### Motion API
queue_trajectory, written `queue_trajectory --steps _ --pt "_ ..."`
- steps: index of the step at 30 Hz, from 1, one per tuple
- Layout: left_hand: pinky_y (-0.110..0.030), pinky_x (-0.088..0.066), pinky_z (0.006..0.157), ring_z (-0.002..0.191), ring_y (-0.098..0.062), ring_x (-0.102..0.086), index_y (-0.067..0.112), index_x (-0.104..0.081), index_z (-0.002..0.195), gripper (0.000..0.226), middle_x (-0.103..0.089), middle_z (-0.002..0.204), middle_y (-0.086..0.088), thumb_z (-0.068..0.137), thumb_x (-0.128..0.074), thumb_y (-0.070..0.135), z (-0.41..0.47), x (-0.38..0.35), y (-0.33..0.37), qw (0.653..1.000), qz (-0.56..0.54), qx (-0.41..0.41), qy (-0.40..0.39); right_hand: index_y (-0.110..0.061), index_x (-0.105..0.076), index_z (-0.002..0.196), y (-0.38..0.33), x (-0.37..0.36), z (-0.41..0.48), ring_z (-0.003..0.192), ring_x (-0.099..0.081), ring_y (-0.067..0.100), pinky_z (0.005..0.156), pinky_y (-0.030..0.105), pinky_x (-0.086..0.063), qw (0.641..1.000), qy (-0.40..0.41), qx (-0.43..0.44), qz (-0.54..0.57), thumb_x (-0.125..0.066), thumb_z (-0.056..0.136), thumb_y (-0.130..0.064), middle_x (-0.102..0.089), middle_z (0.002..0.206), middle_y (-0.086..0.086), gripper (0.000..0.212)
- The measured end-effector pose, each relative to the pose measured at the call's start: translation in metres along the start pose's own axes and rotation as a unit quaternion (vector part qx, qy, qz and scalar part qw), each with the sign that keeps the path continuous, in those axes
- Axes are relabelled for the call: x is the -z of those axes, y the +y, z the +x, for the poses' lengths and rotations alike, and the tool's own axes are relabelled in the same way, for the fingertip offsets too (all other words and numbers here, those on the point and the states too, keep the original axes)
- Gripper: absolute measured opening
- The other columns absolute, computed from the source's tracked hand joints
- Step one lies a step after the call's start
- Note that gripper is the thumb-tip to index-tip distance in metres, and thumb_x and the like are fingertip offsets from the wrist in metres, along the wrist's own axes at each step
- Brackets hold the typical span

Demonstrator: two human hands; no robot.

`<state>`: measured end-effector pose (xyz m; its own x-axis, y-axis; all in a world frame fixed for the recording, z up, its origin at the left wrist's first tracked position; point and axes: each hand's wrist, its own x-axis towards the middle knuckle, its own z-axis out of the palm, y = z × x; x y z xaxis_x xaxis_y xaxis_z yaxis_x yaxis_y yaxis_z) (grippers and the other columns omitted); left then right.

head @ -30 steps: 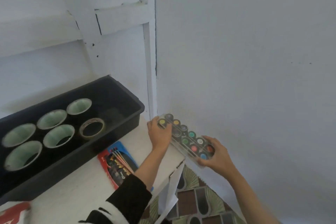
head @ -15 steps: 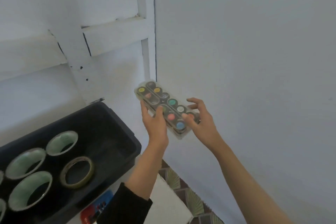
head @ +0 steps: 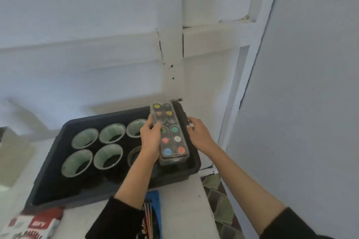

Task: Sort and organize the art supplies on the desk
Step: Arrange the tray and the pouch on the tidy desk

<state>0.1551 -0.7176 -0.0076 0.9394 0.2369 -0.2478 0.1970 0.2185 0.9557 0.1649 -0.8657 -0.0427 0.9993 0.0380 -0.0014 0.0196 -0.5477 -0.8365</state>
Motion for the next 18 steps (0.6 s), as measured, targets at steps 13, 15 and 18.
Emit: queue_trajectory --steps 13,15,18 --pt "-0.035 -0.056 0.075 0.084 -0.028 -0.065 0.009 -0.057 0.122 0.042 -0.065 0.107 -0.019 0.088 -0.04 -0.008 0.021 -0.003 -0.04 0.991 0.118 0.051 -0.024 -0.016 -0.017 0.15 0.018 -0.015 0.006 0.122 -0.048 0.024 0.101 0.031 -0.038 0.998 -0.028 0.033 0.041 -0.031 0.102 -0.019 -0.045 0.138 0.012 0.05" --pt "-0.046 -0.051 0.092 0.098 -0.033 -0.064 0.015 -0.058 0.118 0.036 -0.064 0.115 -0.02 0.089 -0.045 -0.001 0.03 0.002 -0.054 0.983 0.173 0.046 -0.029 -0.018 -0.015 0.15 0.021 -0.017 0.008 0.117 -0.05 0.025 0.098 0.035 -0.041 0.999 -0.022 0.034 0.025 -0.03 0.102 -0.021 -0.048 0.134 0.012 0.051" --pt "-0.046 -0.042 0.104 0.116 -0.033 -0.056 0.02 -0.05 0.127 0.039 -0.059 0.127 -0.013 0.089 -0.049 0.028 0.03 -0.002 -0.062 0.94 0.334 0.051 -0.034 -0.017 -0.012 0.151 0.021 -0.017 0.008 0.115 -0.05 0.025 0.093 0.032 -0.041 0.999 -0.021 0.039 0.005 -0.029 0.102 -0.022 -0.047 0.132 0.013 0.052"
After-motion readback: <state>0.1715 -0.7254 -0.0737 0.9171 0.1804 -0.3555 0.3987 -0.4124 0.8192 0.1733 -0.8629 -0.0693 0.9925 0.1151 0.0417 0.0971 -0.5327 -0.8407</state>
